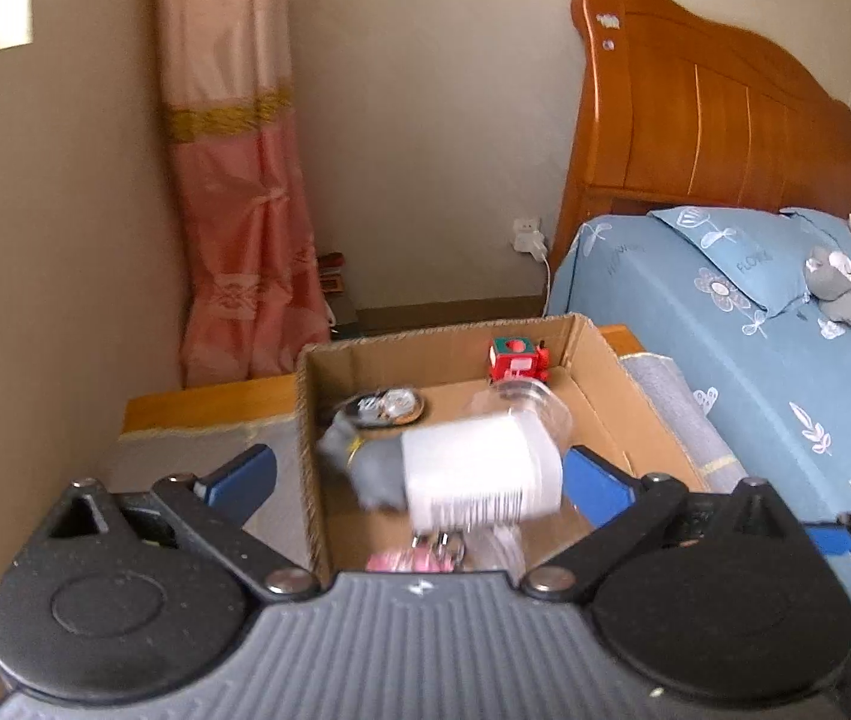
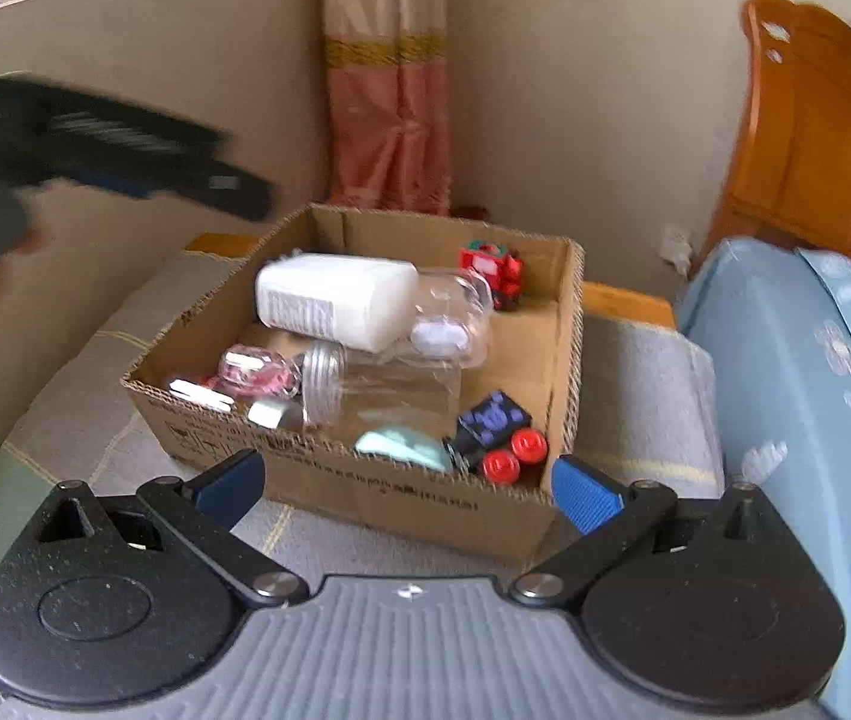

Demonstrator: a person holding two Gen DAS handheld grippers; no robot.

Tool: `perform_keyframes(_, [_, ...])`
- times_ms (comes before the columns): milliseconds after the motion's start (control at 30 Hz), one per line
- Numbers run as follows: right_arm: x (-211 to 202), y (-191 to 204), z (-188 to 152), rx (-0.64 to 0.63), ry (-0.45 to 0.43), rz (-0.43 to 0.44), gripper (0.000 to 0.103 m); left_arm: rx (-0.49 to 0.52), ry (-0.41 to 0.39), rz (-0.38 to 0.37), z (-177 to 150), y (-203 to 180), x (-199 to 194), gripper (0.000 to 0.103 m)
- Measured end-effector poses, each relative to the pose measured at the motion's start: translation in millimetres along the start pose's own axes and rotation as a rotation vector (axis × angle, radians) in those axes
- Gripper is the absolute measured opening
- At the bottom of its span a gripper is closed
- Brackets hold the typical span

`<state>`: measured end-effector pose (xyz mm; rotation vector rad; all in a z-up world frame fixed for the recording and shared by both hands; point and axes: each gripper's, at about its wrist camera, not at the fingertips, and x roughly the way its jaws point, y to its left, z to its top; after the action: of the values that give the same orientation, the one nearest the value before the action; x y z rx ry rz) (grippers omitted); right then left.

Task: Organize rigid objects

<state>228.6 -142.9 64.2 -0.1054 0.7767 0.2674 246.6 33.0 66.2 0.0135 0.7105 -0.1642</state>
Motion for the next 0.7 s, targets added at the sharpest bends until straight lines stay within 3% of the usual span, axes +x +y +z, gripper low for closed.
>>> perform_keyframes(300, [-22.0, -0.8, -17.0, 0.148, 0.055, -0.159, 0.103, 0.043, 0.078, 0.1, -57.8, -24.4, -44.8, 0.102])
perform_keyframes(700, [-65.2, 13.1, -33.9, 0.182, 0.026, -0.204, 0.103, 0.007, 0.086, 0.151, -85.5, -50.2, -75.4, 0.102])
